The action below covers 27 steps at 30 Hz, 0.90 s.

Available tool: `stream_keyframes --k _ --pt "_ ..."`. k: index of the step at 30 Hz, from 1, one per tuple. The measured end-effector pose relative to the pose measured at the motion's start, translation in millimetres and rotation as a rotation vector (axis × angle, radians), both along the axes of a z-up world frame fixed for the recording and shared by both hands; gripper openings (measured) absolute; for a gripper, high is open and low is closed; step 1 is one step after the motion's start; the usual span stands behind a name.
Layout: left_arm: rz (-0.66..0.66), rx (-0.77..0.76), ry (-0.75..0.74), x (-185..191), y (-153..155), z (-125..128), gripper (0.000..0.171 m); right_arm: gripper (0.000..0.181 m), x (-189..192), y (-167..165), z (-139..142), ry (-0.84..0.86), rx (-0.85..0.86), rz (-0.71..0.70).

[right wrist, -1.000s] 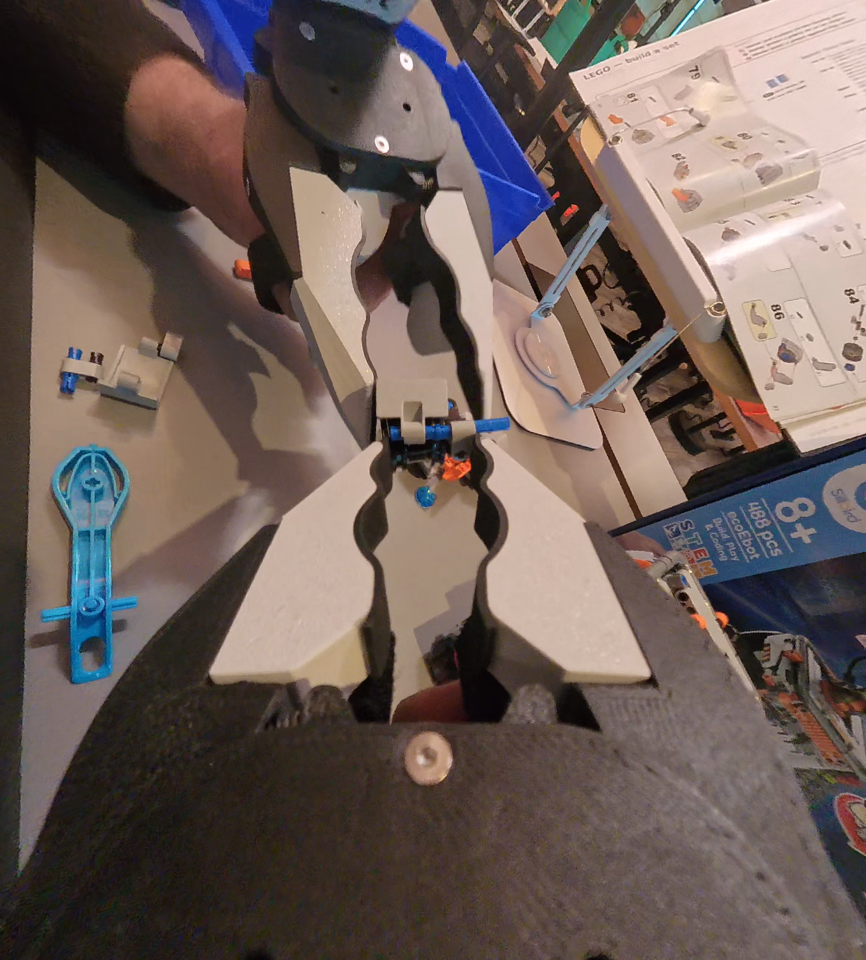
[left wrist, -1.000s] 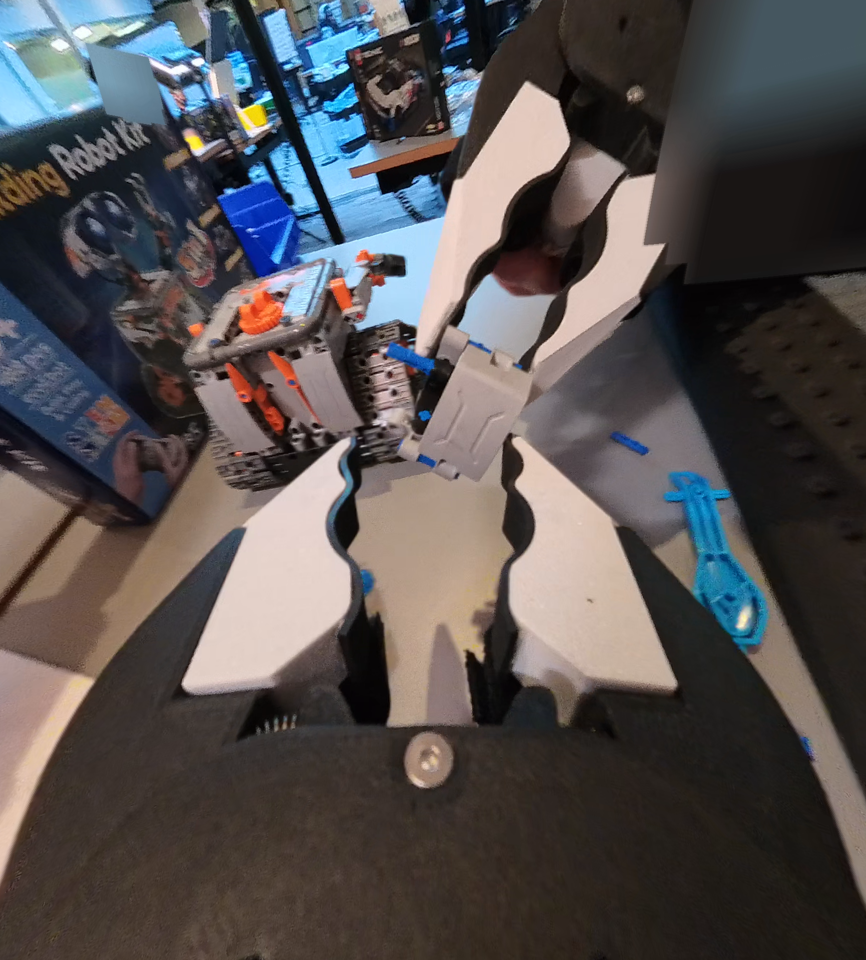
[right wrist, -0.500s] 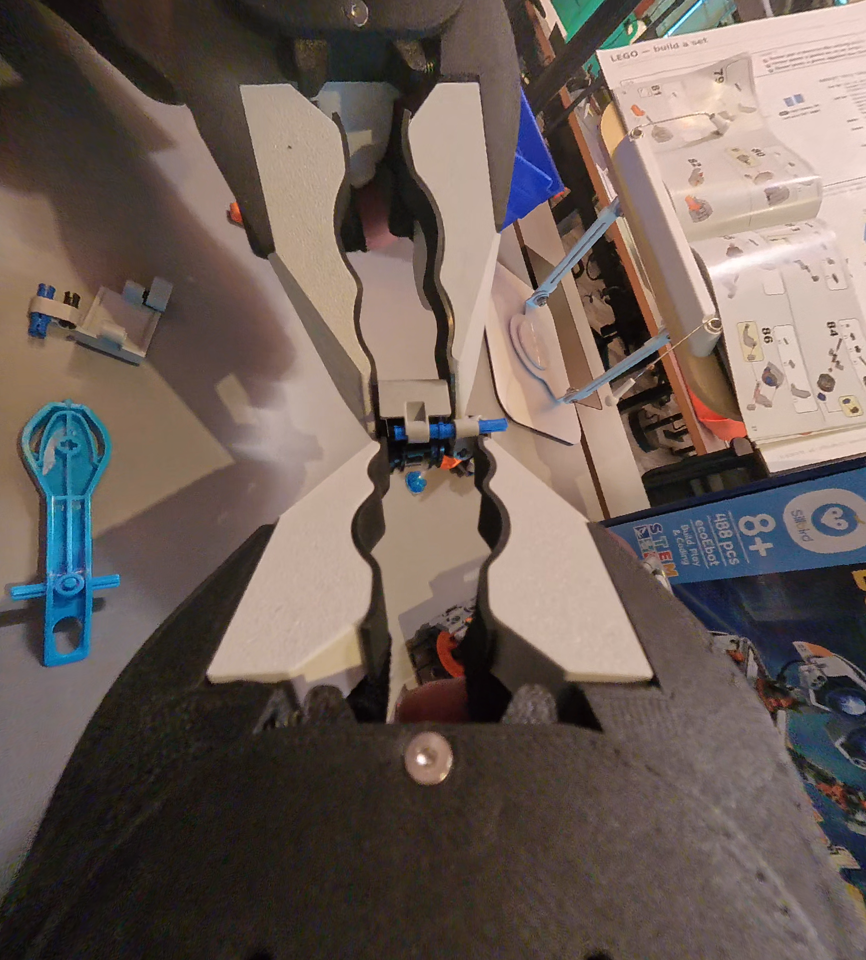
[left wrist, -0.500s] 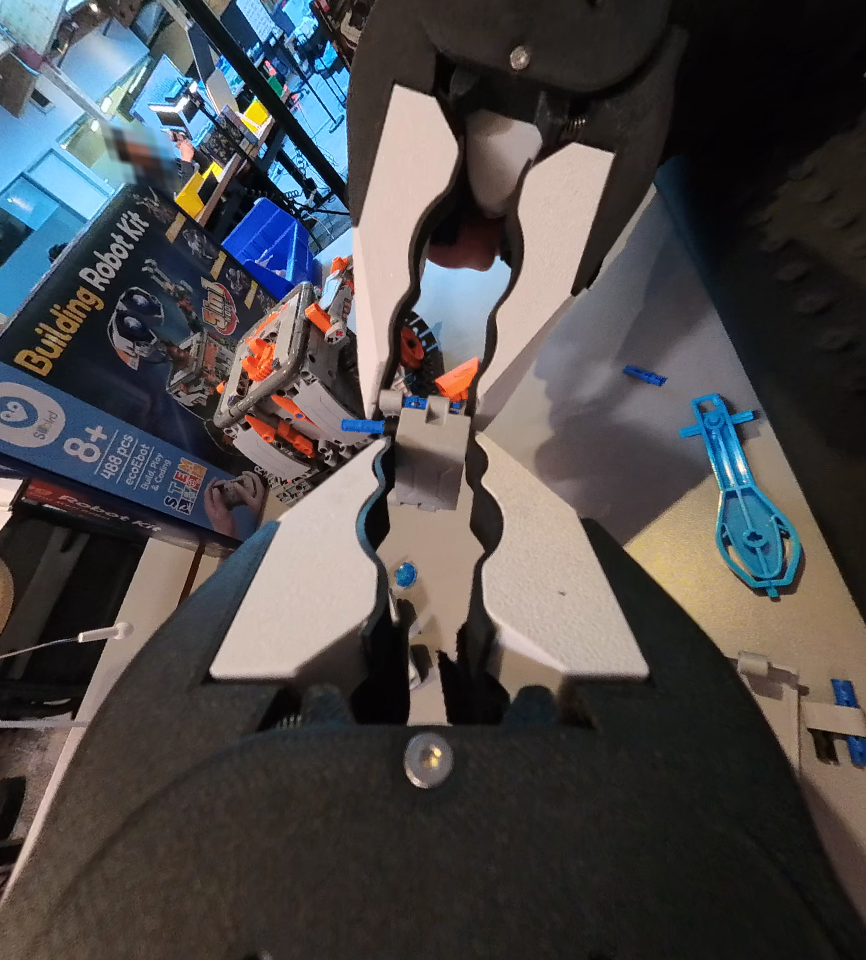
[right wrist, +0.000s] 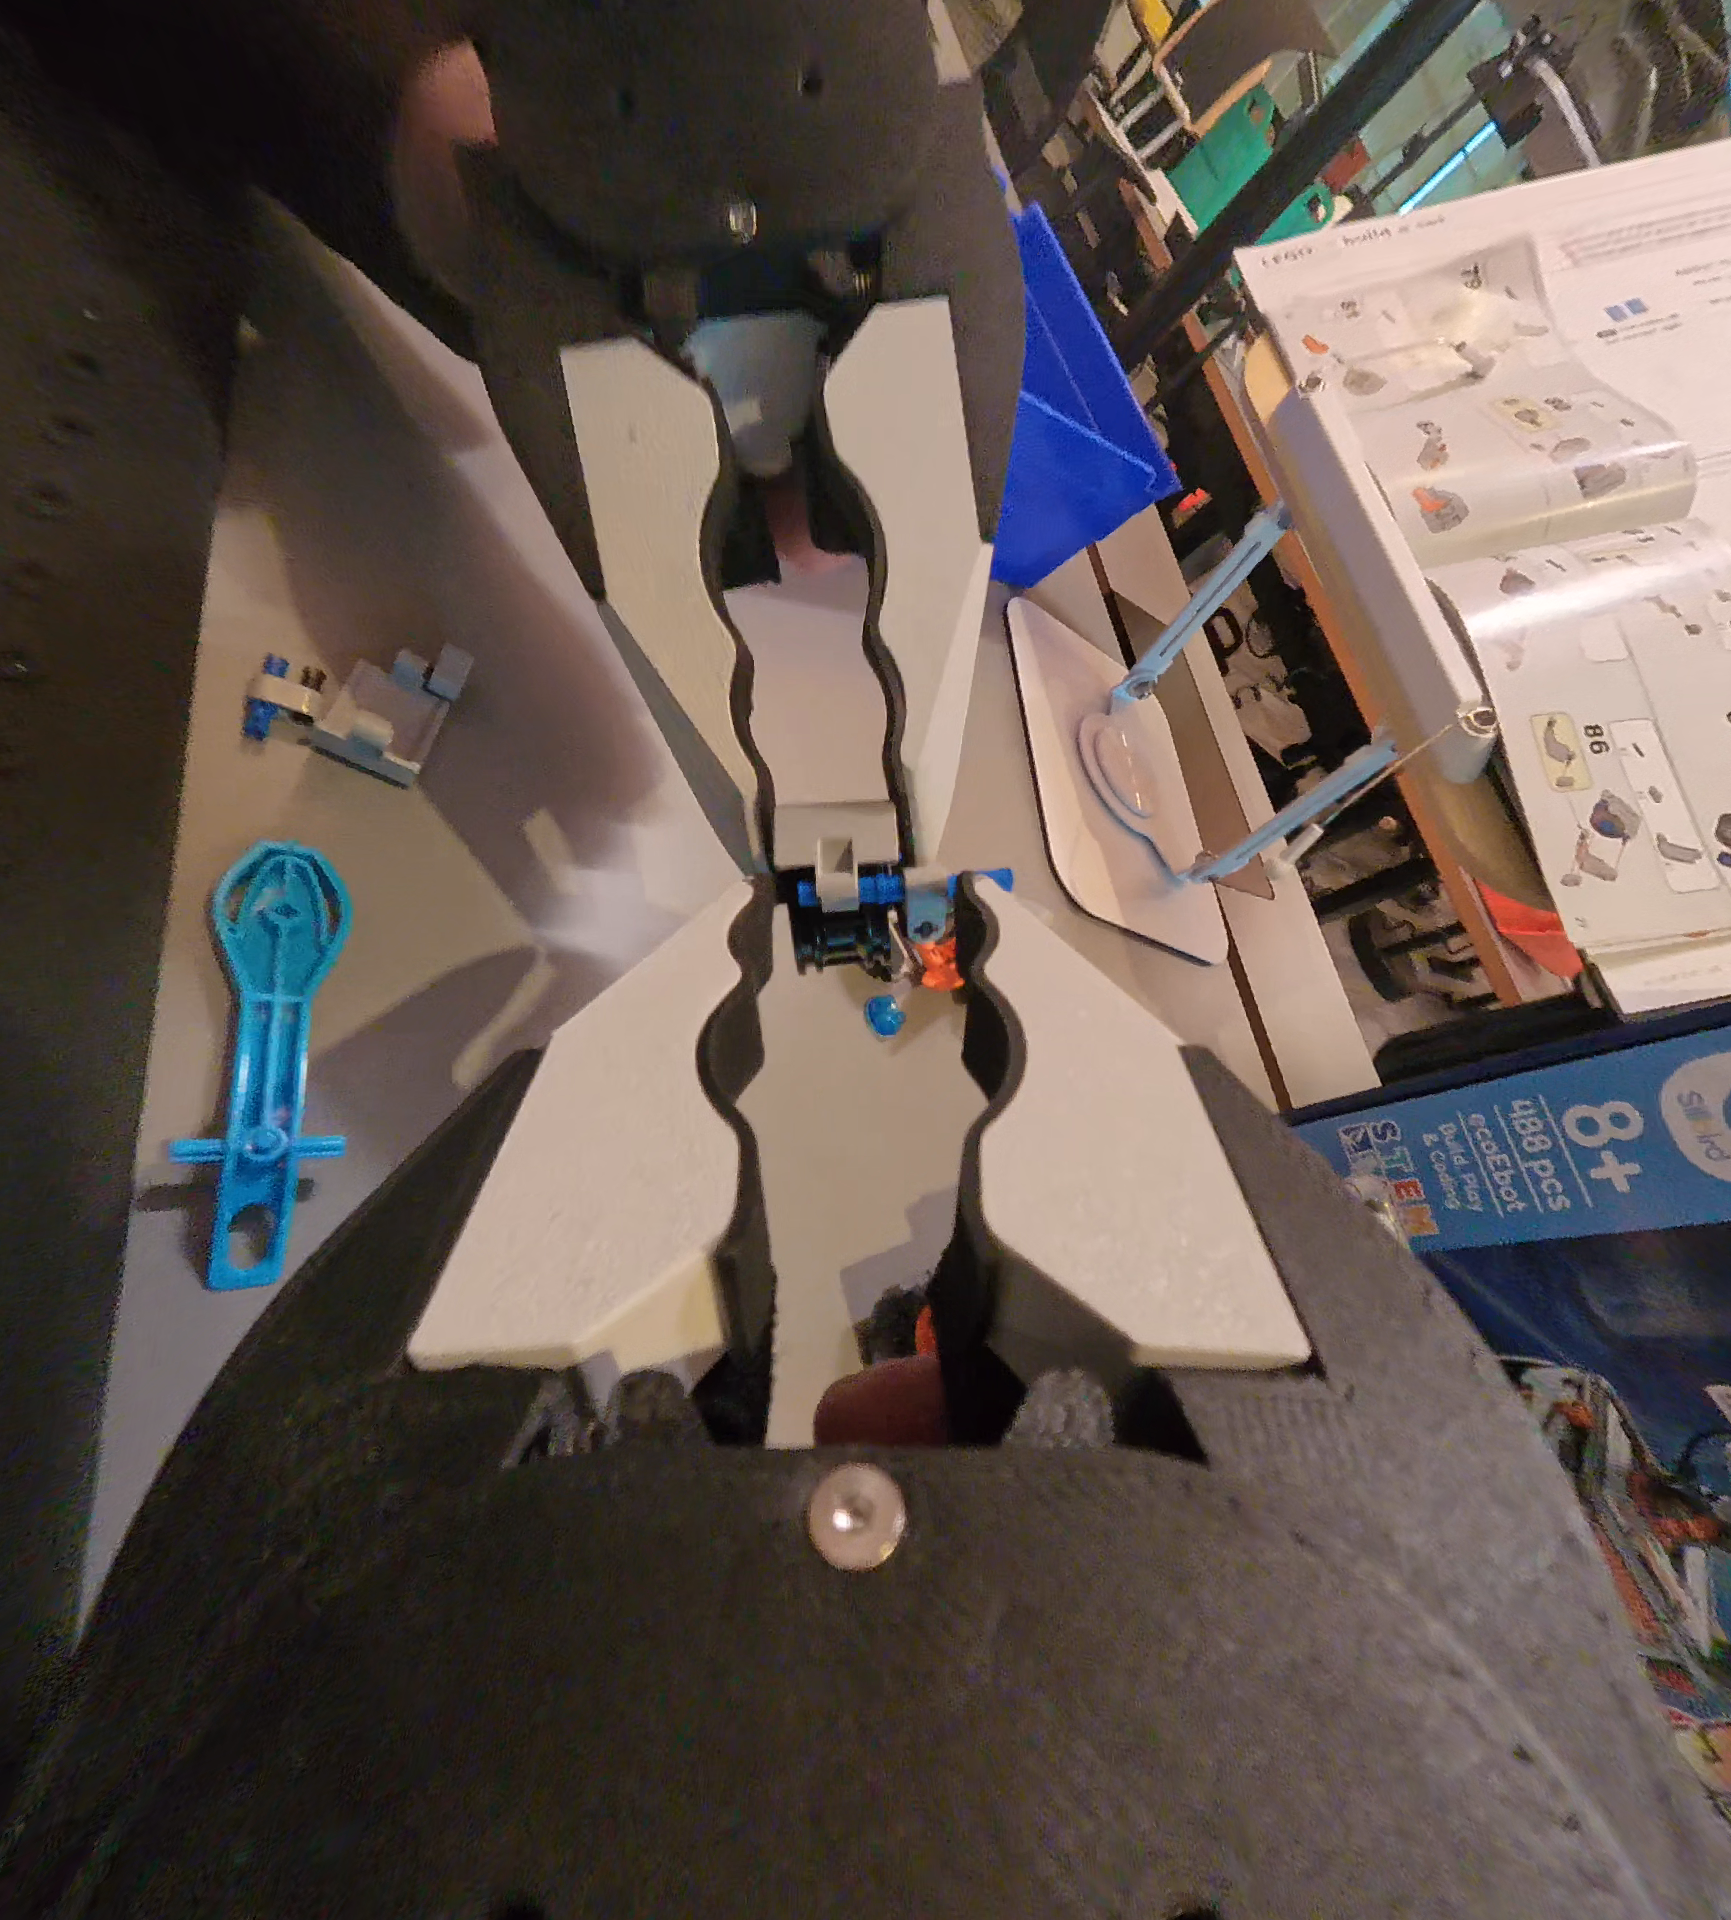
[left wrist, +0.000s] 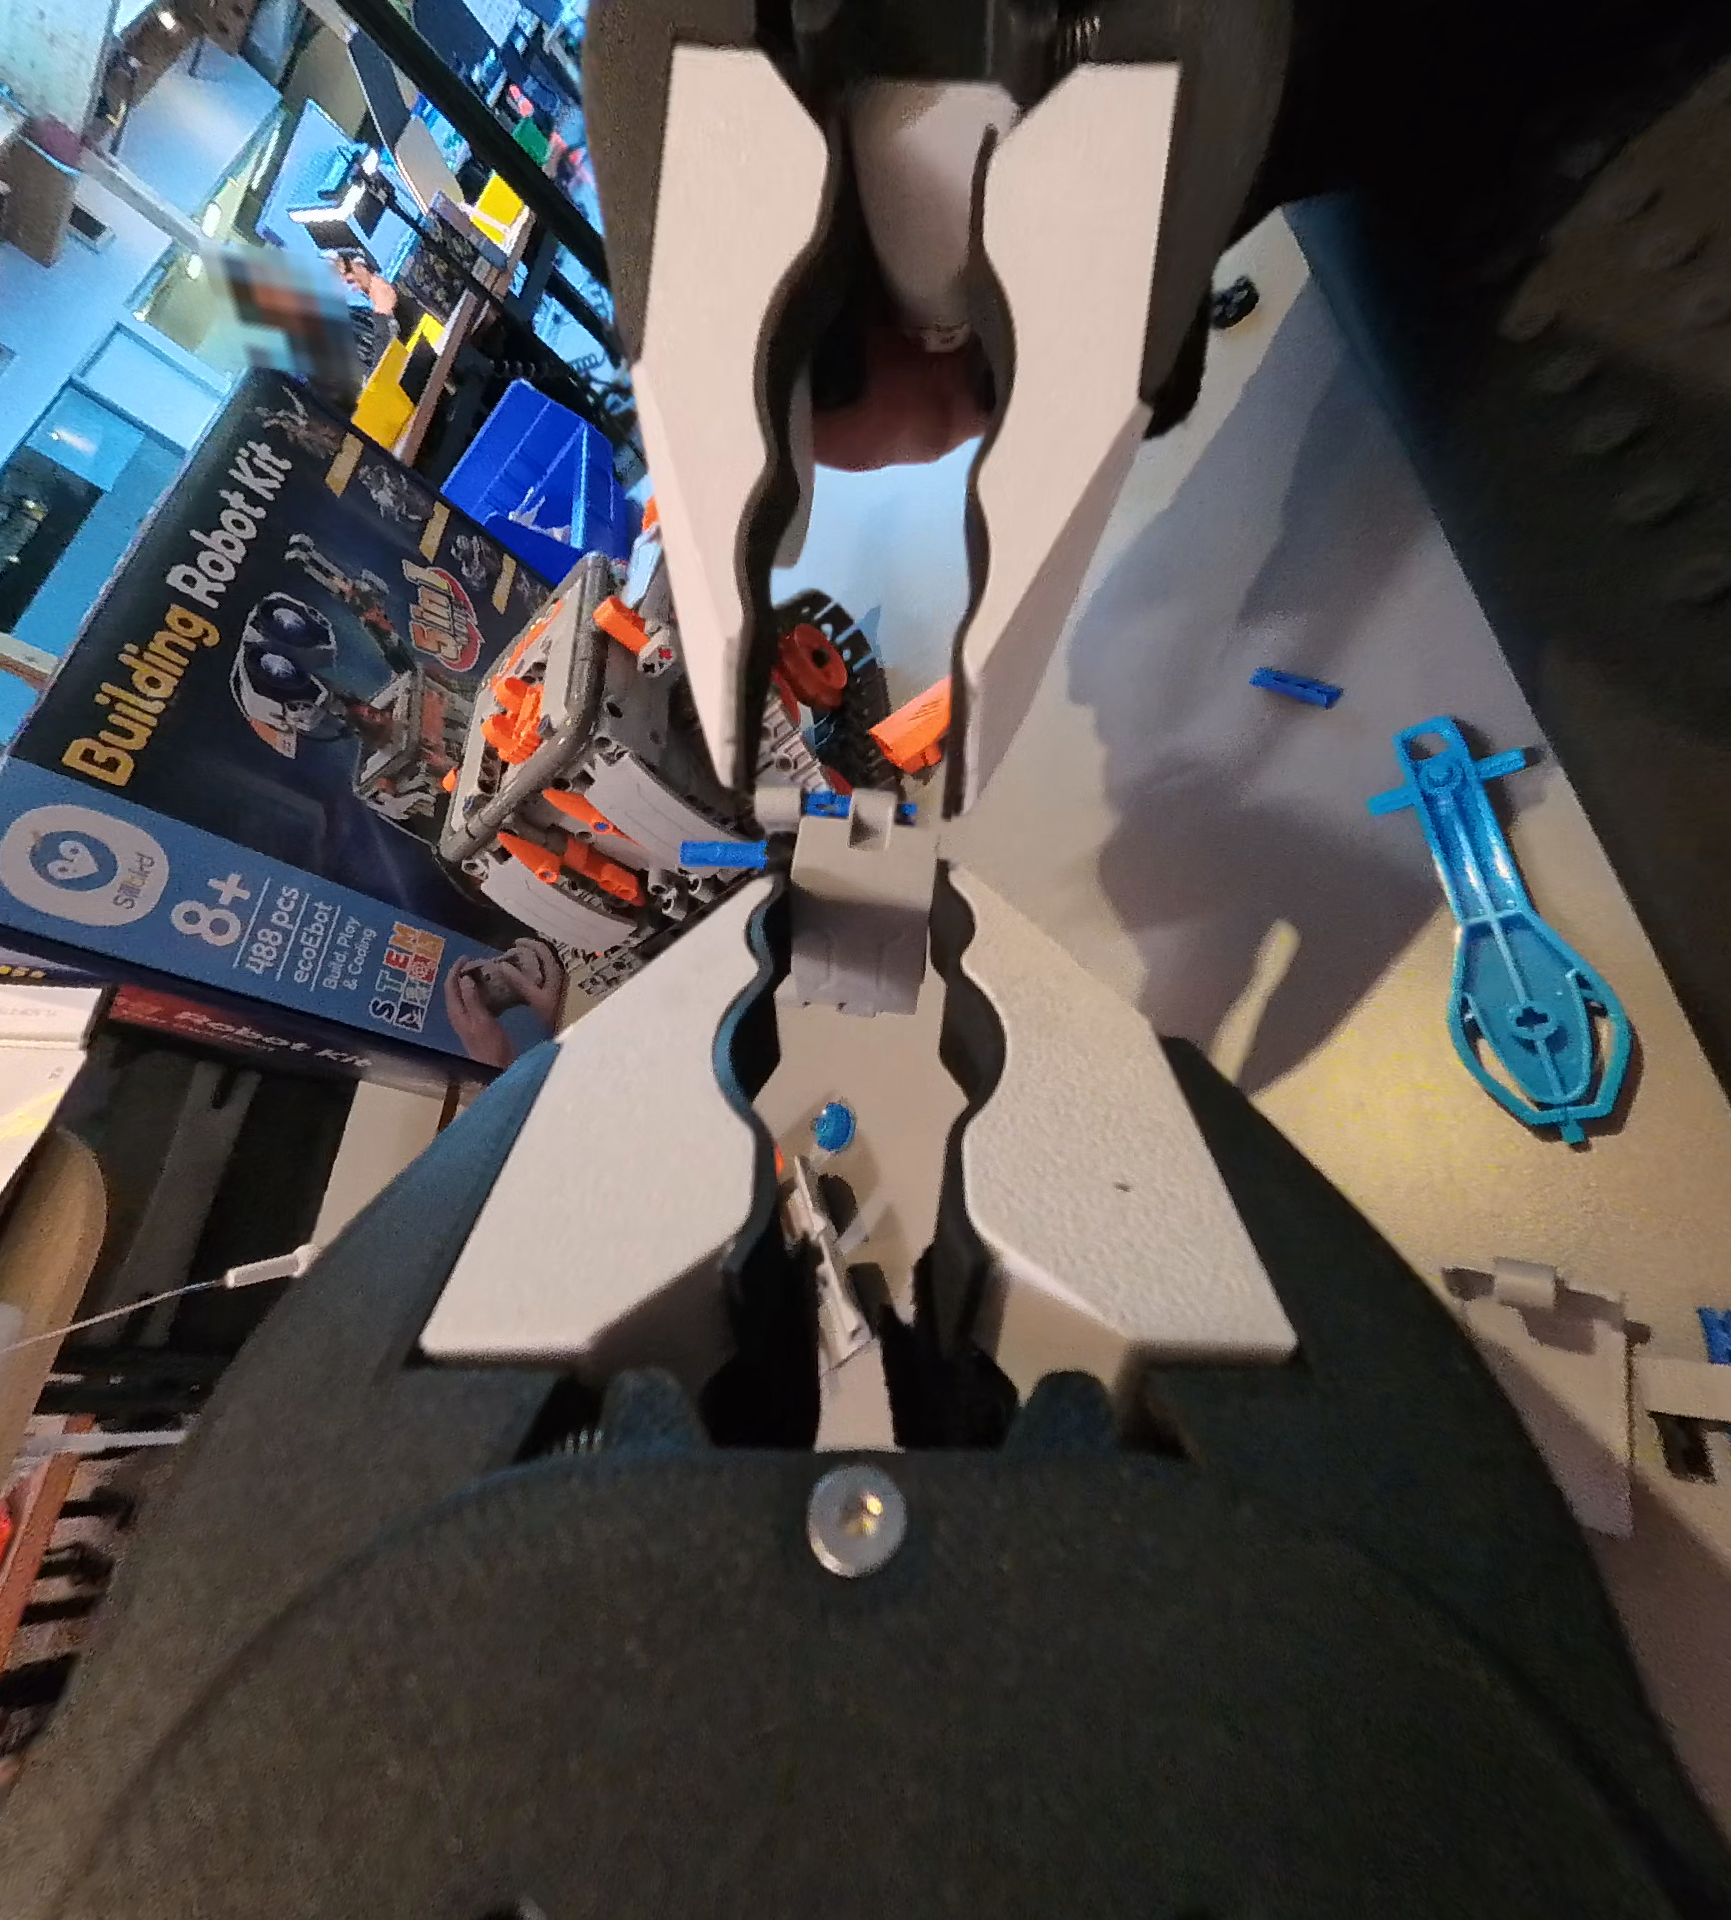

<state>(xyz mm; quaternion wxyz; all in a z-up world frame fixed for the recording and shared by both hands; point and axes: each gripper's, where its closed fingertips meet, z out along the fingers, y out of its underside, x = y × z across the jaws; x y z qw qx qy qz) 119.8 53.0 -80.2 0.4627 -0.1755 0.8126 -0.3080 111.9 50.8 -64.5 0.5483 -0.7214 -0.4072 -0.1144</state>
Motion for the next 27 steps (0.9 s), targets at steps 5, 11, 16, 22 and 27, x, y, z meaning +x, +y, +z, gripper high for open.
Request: stream_keyframes --k 5,11,16,22,27 --pt "-0.013 0.004 0.002 -1.3 -3.4 -0.3 0.024 0.036 -2.0 -0.4 -7.5 0.01 -0.041 0.016" --pt "-0.017 0.014 -0.003 -1.9 -7.0 -2.4 0.023 0.028 -0.5 0.2 -9.4 0.014 -0.049 0.008" --pt "0.02 0.007 0.029 0.3 -5.0 -11.4 0.023 0.025 1.1 1.2 -20.8 -0.097 -0.062 -0.017" --pt "0.044 -0.049 0.049 1.6 -6.8 -12.4 0.024 0.024 1.6 -0.8 -21.8 -0.122 -0.059 -0.017" --pt "0.054 -0.109 0.075 3.0 -5.8 -12.4 0.024 0.023 2.5 0.4 -21.4 -0.055 -0.076 -0.022"
